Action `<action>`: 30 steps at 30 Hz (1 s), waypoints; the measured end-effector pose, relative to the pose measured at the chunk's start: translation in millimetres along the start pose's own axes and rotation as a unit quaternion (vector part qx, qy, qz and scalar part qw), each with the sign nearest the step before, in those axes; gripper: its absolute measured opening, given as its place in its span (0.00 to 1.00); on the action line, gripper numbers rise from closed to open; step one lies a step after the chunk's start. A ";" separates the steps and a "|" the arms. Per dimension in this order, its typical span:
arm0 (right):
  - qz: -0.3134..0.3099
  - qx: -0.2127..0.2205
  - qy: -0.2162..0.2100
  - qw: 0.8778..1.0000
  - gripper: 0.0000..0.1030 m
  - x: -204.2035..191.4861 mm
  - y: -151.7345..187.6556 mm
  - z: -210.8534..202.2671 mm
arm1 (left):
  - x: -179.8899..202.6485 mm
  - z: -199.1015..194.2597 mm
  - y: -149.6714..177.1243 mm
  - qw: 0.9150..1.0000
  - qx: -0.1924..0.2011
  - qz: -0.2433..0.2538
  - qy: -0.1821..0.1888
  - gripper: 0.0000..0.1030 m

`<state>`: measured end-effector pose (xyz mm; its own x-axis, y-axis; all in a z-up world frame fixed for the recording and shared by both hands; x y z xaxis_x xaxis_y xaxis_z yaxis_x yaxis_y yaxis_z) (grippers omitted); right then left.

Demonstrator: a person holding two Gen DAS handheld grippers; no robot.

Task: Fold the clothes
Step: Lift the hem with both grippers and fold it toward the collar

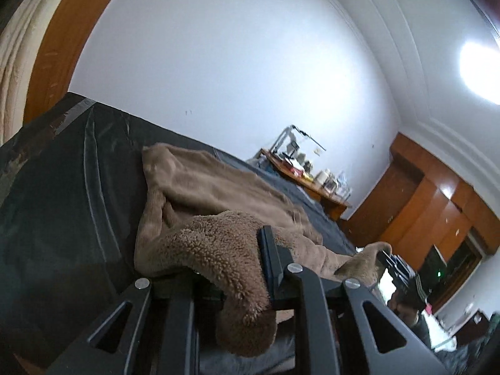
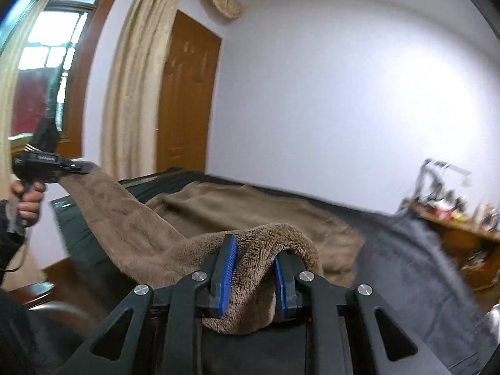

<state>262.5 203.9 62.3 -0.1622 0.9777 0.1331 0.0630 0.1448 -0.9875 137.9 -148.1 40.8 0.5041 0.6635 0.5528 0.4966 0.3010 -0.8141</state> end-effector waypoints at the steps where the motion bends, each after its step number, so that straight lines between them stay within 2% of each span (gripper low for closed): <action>1: -0.002 0.006 0.011 1.000 0.23 4.1 -5.4 3.5 | 0.8 6.6 -4.1 1.000 0.001 -0.002 -0.002 0.19; 4: -0.006 0.013 0.045 0.999 0.23 17.8 -17.0 17.1 | 2.4 26.4 -15.8 1.000 -0.002 -0.001 -0.009 0.19; 9: -0.019 0.003 0.070 0.997 0.23 34.9 -30.0 39.8 | 5.0 57.5 -35.0 1.000 -0.008 0.006 -0.020 0.19; 22: -0.035 -0.040 0.088 0.995 0.23 64.8 -24.3 99.5 | -15.9 112.2 -51.7 0.998 -0.038 0.011 -0.048 0.19; 30: -0.023 -0.043 0.114 0.992 0.23 93.0 -40.2 147.6 | -23.0 157.4 -89.7 0.998 -0.030 0.011 -0.059 0.19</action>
<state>99.5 266.6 101.8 0.0599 0.9772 0.2039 0.1452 0.1936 -0.9703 -29.4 -82.6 73.1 0.4299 0.7470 0.5071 0.5292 0.2466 -0.8119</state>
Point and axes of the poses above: each gripper's, at about its wrist camera, not at the fingertips, and z roughly the way its jaws point, x to its right, y to its underside, the point moved 9 cm from there along z, roughly the way its jaws point, and after that the axes turned 11 degrees about x, right-handed, at the moved point
